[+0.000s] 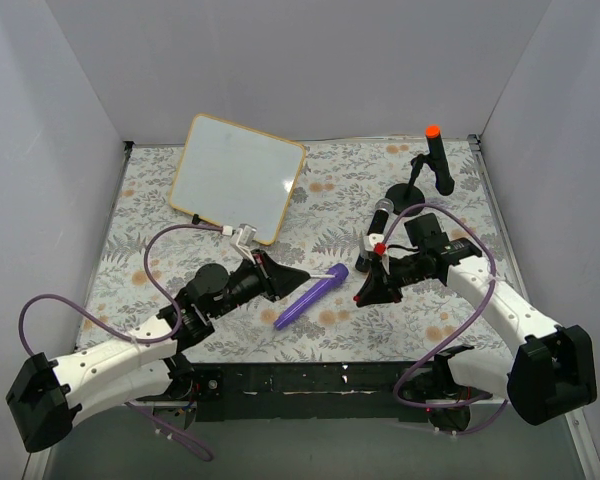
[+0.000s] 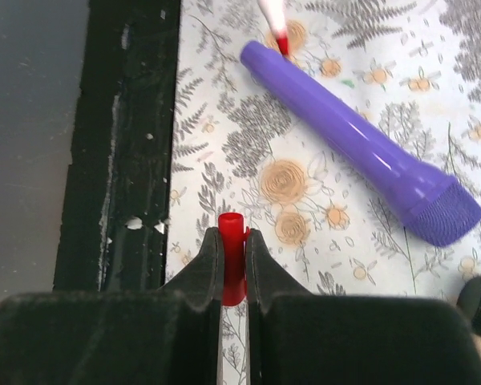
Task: Write a sentence on the whiteboard
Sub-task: Place the pen cap at the center of the board.
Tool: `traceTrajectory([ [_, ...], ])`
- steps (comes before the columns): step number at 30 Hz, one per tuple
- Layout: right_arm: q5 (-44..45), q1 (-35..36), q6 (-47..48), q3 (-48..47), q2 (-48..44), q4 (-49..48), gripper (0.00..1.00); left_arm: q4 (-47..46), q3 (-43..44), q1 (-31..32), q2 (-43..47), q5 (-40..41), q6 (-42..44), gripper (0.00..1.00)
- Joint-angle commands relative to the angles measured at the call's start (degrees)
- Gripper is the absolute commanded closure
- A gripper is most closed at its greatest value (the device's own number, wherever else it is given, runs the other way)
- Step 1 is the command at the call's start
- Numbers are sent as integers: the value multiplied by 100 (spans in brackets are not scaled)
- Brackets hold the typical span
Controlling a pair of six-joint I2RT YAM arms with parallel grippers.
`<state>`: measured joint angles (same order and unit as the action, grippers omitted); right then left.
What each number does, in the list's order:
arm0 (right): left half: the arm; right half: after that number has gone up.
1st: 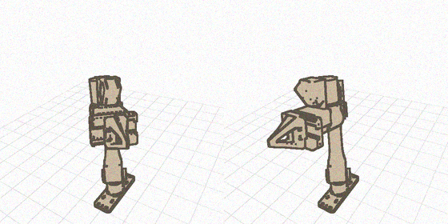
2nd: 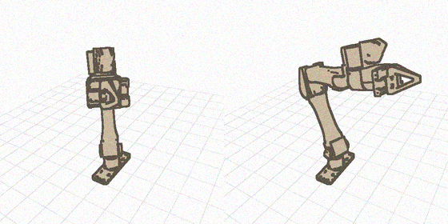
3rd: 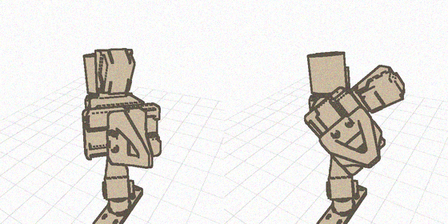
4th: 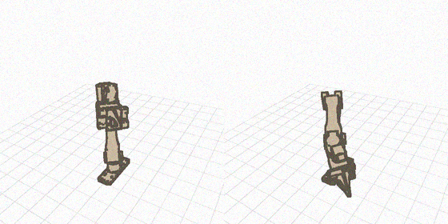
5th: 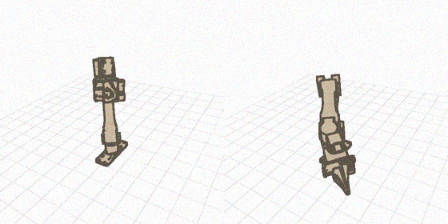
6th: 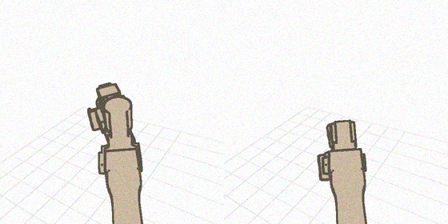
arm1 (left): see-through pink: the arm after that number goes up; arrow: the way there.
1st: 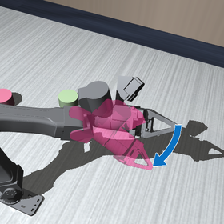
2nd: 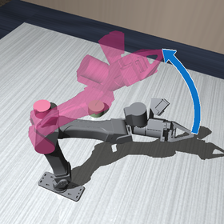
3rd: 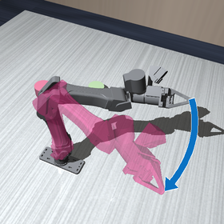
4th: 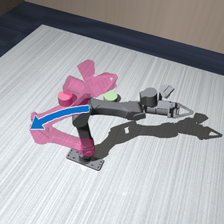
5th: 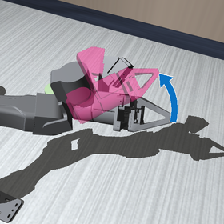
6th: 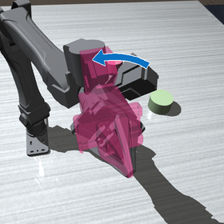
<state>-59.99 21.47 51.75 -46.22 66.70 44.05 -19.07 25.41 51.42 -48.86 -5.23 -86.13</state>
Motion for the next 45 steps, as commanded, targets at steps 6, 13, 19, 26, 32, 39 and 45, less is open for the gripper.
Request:
traceTrajectory([
  [6, 1823, -222, -1921, 640, -69, -1926, 99, 544, -221, -97, 693, 725, 412, 100],
  [13, 2702, -267, -2019, 1026, 133, -2410, 99, 896, -300, -141, 1001, 1077, 474, 100],
  [19, 3493, -319, -2037, 1220, 282, -2709, 99, 1116, -387, -176, 1230, 1209, 492, 100],
  [26, 3819, -381, -2125, 1238, 441, -2823, 98, 1230, -431, -176, 1502, 1384, 465, 100],
  [32, 3845, -433, -2151, 1238, 493, -2832, 91, 1309, -484, -185, 1687, 1473, 483, 100],
  [39, 3836, -486, -2186, 1229, 502, -2832, 82, 1301, -502, -202, 1731, 1508, 492, 100],
  [45, 3810, -513, -2204, 1220, 485, -2832, 70, 1283, -511, -194, 1687, 1499, 492, 100],
])
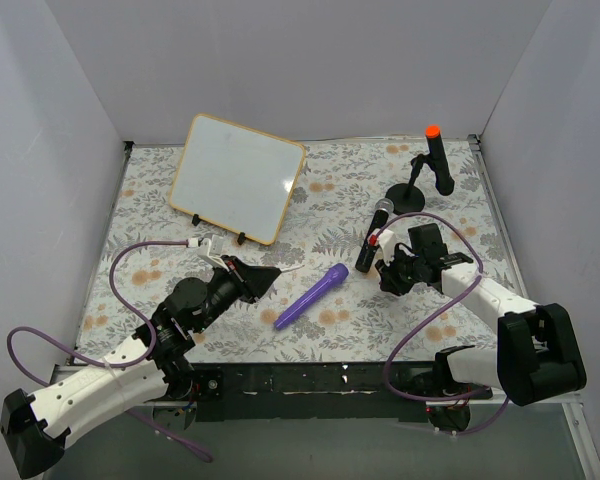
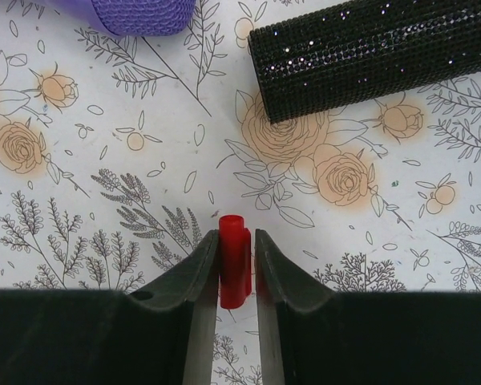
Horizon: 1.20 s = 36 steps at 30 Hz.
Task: Write a sentence on the whiteboard
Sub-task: Place the pen cap at the center of the board.
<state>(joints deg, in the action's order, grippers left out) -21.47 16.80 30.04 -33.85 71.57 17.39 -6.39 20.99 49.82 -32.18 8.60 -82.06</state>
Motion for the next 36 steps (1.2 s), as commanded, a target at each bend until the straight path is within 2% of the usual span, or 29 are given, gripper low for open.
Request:
traceTrajectory([
  [1, -41, -54, -34, -17, -3, -165, 69, 7, -69, -43, 11, 107, 85, 100],
  [7, -76, -89, -51, -17, 6, -174, 63, -2, -69, -43, -7, 98, 85, 100],
  [25, -304, -150, -25, -61, -73, -78, 59, 33, -78, -69, 10, 89, 24, 100],
  [28, -436, -142, 133, -139, -126, 97, 57, 400, 149, -218, -86, 98, 76, 100],
  [29, -515, -142, 160, -201, -161, 133, 57, 498, 246, -462, -138, 11, 294, 100],
  [31, -620, -142, 212, -306, -240, 264, 55, 604, 553, -858, -296, -603, 515, 100],
  [32, -717, -142, 230, -429, -249, 317, 55, 613, 659, -1391, -375, -1032, 698, 100],
  [34, -744, -142, 230, -570, -266, 467, 53, 858, 1010, -2043, -769, -2226, 849, 100],
  [35, -770, -142, 239, -666, -249, 520, 53, 859, 1108, -2752, -937, -2631, 937, 100],
  [36, -805, -150, 265, -841, -240, 685, 53, 746, 1161, -3115, -1078, -3549, 938, 100],
])
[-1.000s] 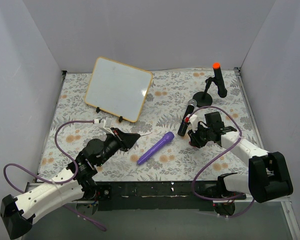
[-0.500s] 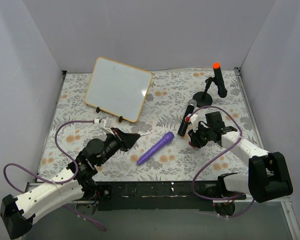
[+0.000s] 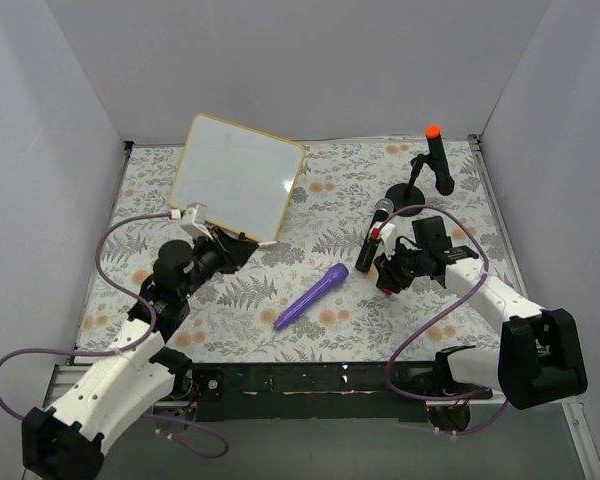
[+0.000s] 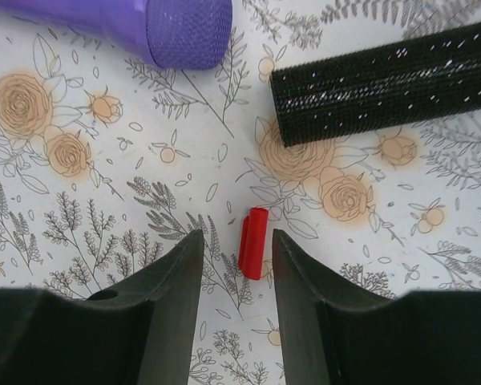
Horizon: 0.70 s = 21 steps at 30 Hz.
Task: Write a sentence on the whiteboard
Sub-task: Place the pen cap at the center of the board.
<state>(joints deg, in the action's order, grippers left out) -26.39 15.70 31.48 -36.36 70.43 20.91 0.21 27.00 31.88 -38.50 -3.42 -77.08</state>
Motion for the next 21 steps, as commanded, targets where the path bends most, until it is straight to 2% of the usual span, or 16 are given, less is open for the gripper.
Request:
traceTrajectory([
  [1, -366, -32, 156, -696, -100, 396, 52, 15, 647, -1681, -735, -2774, 431, 100],
  [2, -471, -32, 165, -775, -83, 458, 52, -203, 639, -2303, -842, -3152, 370, 100],
  [3, -550, -32, 191, -976, -82, 615, 50, -536, 648, -2552, -930, -3730, 256, 100],
  [5, -858, -24, 288, -1145, -30, 748, 48, -784, 683, -2914, -1106, -3911, 211, 100],
  [9, -1341, 55, 236, -1575, 110, 819, 46, -970, 859, -3065, -1335, -4096, 307, 100],
  [14, -2052, 371, -300, -2445, 1032, 775, 44, -759, 947, -3100, -1327, -4044, 519, 100],
  [17, -2369, 574, -1150, -2962, 1805, 311, 44, -645, 886, -3109, -1160, -3974, 413, 100],
  [18, -2388, 635, -1754, -3086, 2007, -57, 44, -575, 877, -3109, -1047, -3939, 378, 100],
  [21, -2590, 706, -2592, -3509, 2746, -908, 44, -557, 824, -3109, -888, -3816, 185, 100],
])
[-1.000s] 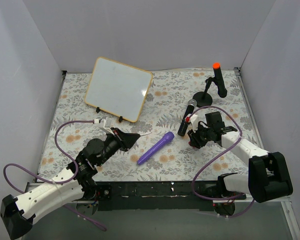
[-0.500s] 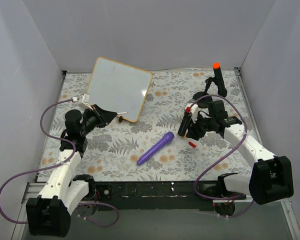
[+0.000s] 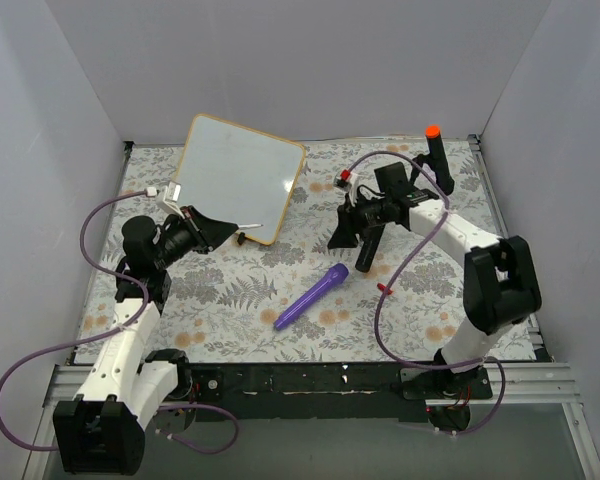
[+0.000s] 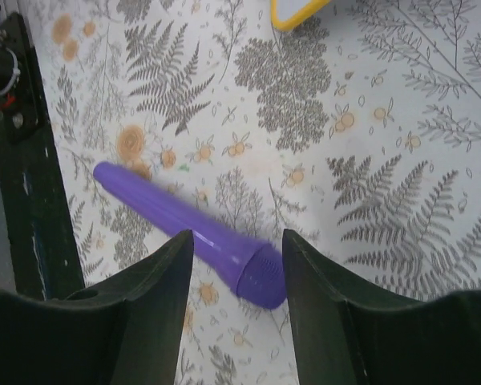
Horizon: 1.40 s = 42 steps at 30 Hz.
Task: Write a sentence on the whiteboard
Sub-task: Place the pen cap at the center of the board, then pick up the whiteboard from the whiteboard stand.
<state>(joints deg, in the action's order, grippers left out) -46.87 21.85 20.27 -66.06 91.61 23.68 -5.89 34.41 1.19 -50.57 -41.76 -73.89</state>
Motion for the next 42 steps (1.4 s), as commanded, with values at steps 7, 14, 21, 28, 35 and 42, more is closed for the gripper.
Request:
traceTrajectory([
  [7, 81, 408, -3861, -487, 1508, -4069, 42, 255, 268, -40, 504, 501, -161, 100],
  [14, 1179, 689, -5874, -354, 2254, -6445, 41, 334, 259, -40, 460, 590, -126, 100],
  [21, 1505, 883, -6438, -1022, 3046, -6763, 39, 527, 408, -40, 425, 686, -29, 100],
  [28, 1532, 997, -6904, -1312, 3521, -7087, 42, 466, 426, -40, 372, 660, -56, 100],
  [35, 1497, 1076, -7414, -1647, 3987, -7605, 61, 554, 505, -40, 372, 616, -21, 100],
  [42, 1348, 1059, -7670, -1366, 3979, -8432, 99, 765, 602, -40, 398, 616, -12, 100],
])
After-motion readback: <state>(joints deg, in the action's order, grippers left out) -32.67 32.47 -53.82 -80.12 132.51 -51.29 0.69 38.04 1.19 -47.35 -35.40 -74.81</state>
